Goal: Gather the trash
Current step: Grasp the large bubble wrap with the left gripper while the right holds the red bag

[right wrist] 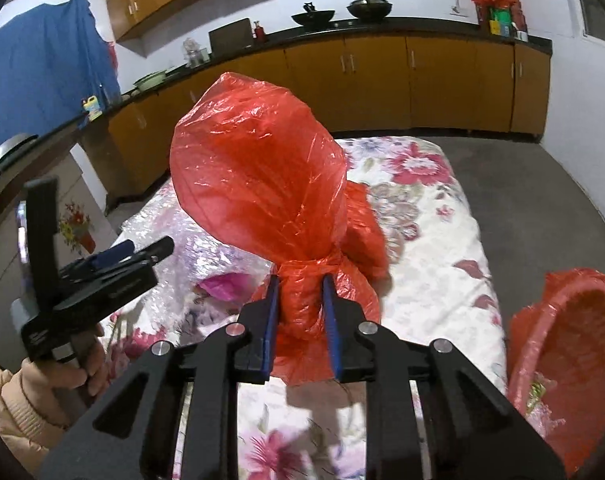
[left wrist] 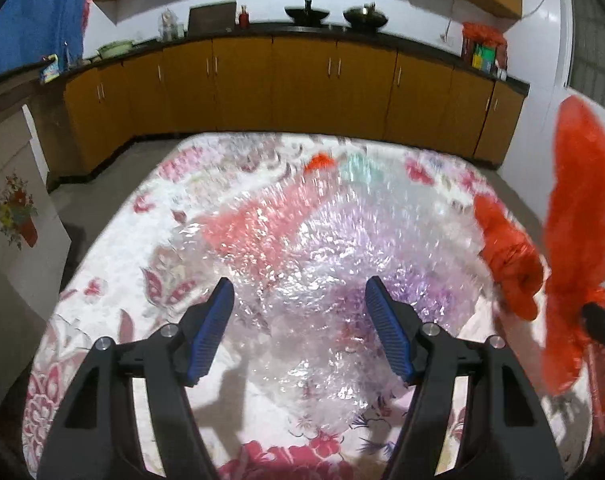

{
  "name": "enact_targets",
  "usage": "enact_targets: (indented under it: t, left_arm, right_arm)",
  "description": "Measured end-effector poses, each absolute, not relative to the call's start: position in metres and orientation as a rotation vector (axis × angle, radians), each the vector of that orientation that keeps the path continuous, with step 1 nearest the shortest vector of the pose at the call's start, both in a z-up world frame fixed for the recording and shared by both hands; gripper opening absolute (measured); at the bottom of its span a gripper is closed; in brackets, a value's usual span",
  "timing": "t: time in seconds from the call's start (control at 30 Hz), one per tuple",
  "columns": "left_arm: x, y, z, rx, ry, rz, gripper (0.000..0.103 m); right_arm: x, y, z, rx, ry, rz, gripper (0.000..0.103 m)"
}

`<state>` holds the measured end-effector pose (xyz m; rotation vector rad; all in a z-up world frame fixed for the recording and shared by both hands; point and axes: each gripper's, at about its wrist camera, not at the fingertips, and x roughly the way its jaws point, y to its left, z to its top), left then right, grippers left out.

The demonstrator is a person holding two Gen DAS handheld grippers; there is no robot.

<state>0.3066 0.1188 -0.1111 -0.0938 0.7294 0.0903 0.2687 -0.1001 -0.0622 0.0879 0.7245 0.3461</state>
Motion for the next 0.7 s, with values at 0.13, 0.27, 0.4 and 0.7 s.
enact_targets:
  t: [0.13,0.27,0.4,0.7]
  left_arm:
    - [0.312,0.115,-0.122,-0.084,0.757,0.057,0.023]
    - [0.31,0.112,-0.127,-0.061,0.764,0.034,0.005]
    - [0.3,0.112,-0.121,-0.06,0.732,0.03,0.003]
    - [0.266,0.107,-0.089,-0.069,0.645,-0.009,0.003]
  right_arm:
    - [0.267,-0.105,-0.067,0.095,0.736,0.337,0.021]
    - [0.262,-0.106,-0.067,0.103,0.736,0.334,0.021]
    - [0.258,-0.11,-0.064,0.108,0.729,0.331,0.021]
    - [0.242,-0.126,-0.05,0.122,0.687,0.305,0.021]
